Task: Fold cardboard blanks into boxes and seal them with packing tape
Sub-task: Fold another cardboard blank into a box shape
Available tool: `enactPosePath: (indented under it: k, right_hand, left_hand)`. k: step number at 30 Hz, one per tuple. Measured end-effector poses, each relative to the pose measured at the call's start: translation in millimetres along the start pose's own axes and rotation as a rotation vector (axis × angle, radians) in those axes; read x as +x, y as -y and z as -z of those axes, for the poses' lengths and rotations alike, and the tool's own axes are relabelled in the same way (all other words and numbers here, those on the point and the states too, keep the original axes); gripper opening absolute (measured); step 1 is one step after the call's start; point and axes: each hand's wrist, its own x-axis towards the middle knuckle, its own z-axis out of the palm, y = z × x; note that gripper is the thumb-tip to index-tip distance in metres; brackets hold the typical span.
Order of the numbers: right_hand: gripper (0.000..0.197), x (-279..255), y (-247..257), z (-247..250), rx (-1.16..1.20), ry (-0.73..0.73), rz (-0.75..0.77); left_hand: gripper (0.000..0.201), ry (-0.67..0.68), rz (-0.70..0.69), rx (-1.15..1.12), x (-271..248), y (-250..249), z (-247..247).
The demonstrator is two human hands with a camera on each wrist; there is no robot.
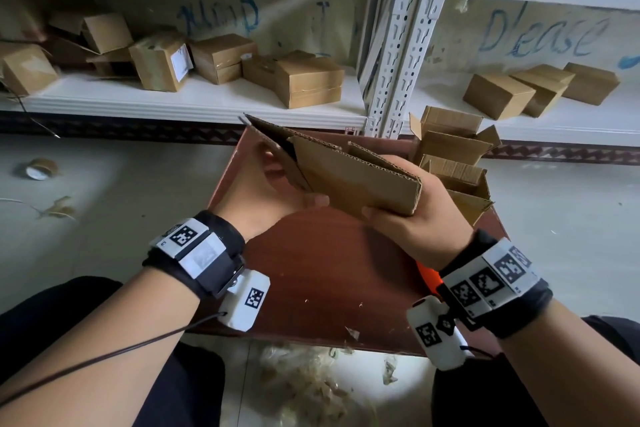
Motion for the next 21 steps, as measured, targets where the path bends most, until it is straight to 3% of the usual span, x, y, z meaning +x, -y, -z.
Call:
enactPosePath:
  k: [7,10,13,14,17,19,21]
  right_hand:
    - [0.055,-7,-13,-14,0.062,0.045,-0.102]
    - [0.063,-11,-8,-18,0.103,0.071,-0.159]
    - [0.054,-8,-11,-16,0.163,0.033,-0.196]
    - [0.058,-7,-8,-15,0.194,0.018,-0.196]
    - [0.106,-4,-6,-11,0.226,-0.041,-0.182]
    - [0.126,-4,-5,-10,0.186,-0.101,-0.204]
    - [0.132,-3,-11,-10,0.185,-0.148,-0.222]
  left_hand:
    - [0.095,0.006,0.02,0.06,-1,12,-8]
    - [0.097,0.027,0.021,0.037,-1,14,-6]
    - [0.078,0.08,0.037,0.053,-4,12,-4]
    - [0.066,0.102,0.055,0.08,-7,11,-5]
    - [0.04,0.204,0.059,0.212,-17,11,-10]
    - [0.036,0.241,0.054,0.287,-23,13,-14]
    - [0.041,0.258,0.081,0.322,-27,13,-17]
